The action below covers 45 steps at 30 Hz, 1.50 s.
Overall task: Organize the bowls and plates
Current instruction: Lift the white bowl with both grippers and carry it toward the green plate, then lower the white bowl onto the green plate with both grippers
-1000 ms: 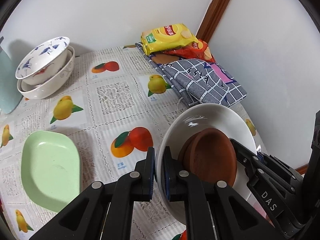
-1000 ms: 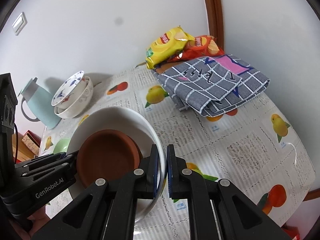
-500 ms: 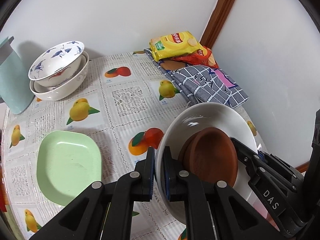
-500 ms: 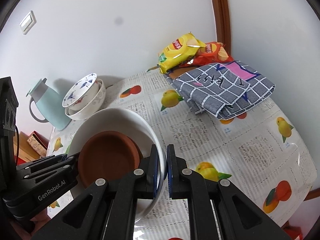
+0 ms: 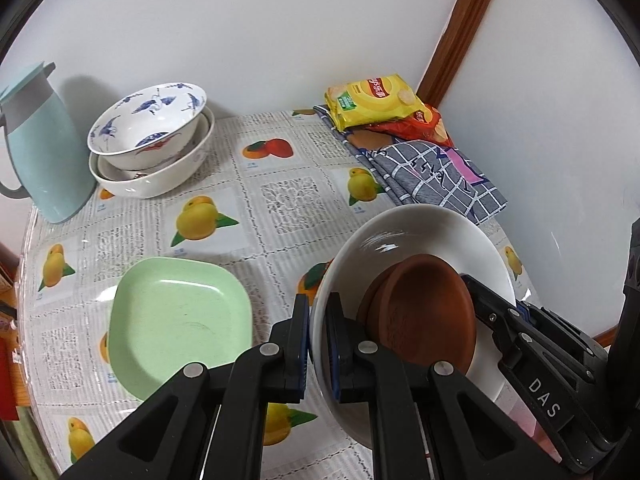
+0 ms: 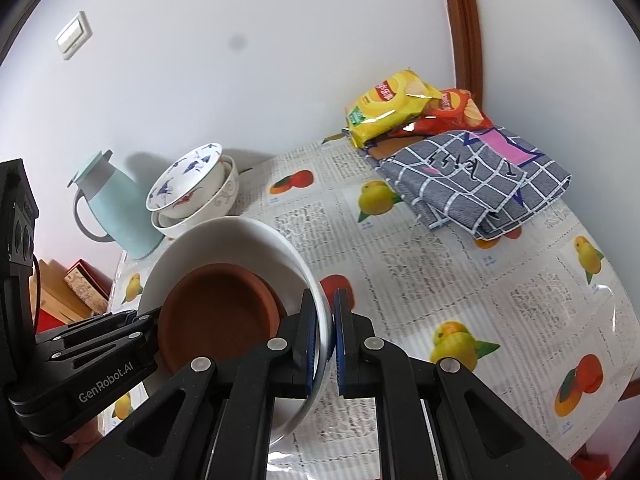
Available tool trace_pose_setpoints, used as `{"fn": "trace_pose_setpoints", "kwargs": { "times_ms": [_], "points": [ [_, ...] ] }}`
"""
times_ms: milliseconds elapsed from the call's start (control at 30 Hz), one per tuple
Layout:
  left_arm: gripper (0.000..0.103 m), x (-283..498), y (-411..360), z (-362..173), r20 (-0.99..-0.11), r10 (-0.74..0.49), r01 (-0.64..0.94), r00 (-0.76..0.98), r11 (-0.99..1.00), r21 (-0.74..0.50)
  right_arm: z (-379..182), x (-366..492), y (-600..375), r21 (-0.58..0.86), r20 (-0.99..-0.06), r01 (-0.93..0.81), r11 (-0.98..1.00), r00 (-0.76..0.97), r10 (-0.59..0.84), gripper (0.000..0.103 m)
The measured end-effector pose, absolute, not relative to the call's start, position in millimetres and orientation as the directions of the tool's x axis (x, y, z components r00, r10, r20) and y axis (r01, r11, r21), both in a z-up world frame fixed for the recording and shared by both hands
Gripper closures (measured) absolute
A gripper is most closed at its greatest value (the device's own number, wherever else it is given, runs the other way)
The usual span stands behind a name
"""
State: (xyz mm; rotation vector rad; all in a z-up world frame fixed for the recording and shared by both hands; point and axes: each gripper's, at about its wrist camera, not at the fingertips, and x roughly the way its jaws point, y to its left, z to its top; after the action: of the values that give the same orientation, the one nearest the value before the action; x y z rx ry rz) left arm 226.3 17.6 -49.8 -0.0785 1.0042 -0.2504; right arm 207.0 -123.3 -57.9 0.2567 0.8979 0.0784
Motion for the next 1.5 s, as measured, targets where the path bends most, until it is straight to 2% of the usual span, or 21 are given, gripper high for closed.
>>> {"fn": "trace_pose_setpoints", "kwargs": {
  "times_ms": [1500],
  "points": [
    [0.094,224.9,101.1,-49.0,-0.821,-0.185,0.064,0.540,0.982,-0.178,-61.8,225.4,-38.3,0.261,-0.754,-0.073,0.963,0.607,0.251,0.094]
  ]
}}
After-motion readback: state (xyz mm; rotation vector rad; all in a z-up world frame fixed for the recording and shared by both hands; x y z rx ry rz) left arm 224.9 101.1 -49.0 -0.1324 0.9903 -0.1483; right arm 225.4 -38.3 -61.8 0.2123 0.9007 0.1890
